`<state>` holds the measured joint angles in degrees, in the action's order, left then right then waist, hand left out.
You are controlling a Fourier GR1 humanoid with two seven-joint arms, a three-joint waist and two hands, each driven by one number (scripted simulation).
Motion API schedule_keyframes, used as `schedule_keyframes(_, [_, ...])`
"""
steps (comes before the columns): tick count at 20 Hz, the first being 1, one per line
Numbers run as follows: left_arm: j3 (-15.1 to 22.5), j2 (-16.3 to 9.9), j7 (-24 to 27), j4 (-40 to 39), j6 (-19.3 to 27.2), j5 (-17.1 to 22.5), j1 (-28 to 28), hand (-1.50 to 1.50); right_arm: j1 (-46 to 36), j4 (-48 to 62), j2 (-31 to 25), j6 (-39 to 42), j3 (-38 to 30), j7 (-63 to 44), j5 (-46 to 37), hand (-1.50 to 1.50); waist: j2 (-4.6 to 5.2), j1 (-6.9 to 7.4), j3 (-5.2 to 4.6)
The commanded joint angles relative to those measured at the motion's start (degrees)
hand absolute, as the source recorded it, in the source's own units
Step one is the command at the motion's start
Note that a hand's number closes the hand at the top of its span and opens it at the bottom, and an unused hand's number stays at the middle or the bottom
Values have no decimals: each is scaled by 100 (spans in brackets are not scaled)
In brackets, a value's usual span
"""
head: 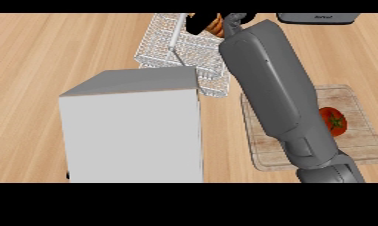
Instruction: Pick the croissant from the cutting board and place it in the tiered basket
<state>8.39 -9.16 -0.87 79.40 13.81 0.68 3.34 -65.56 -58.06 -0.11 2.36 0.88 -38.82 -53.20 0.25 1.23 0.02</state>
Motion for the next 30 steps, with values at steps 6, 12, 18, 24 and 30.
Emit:
schedule_keyframes(6, [144, 157, 87, -152, 6, -186, -115, 0, 118, 1063, 11, -1430, -390, 564, 1505, -150, 47, 125, -1])
schedule_keyframes(12, [115, 220, 32, -153, 76, -222, -140, 0, -306, 1511, 10, -2112, -577, 1085, 2647, -150, 47, 178, -2])
schedule_keyframes(18, [9, 35, -116, 143, -64, -117, 94, 0, 18, 958, 8, -2775, -508, 1690, 3252, -150, -19, 39, 0])
schedule_keyframes(24, [-88, 54, -88, 71, -25, -98, 89, 0, 387, 366, -439, -3731, -932, 1396, 2697, -150, -56, -182, -3])
schedule_keyframes(30, [-208, 93, -76, 48, 105, -92, 229, 0, 1266, -1105, -1531, -2860, -1406, 495, 3145, -150, -102, -360, 0])
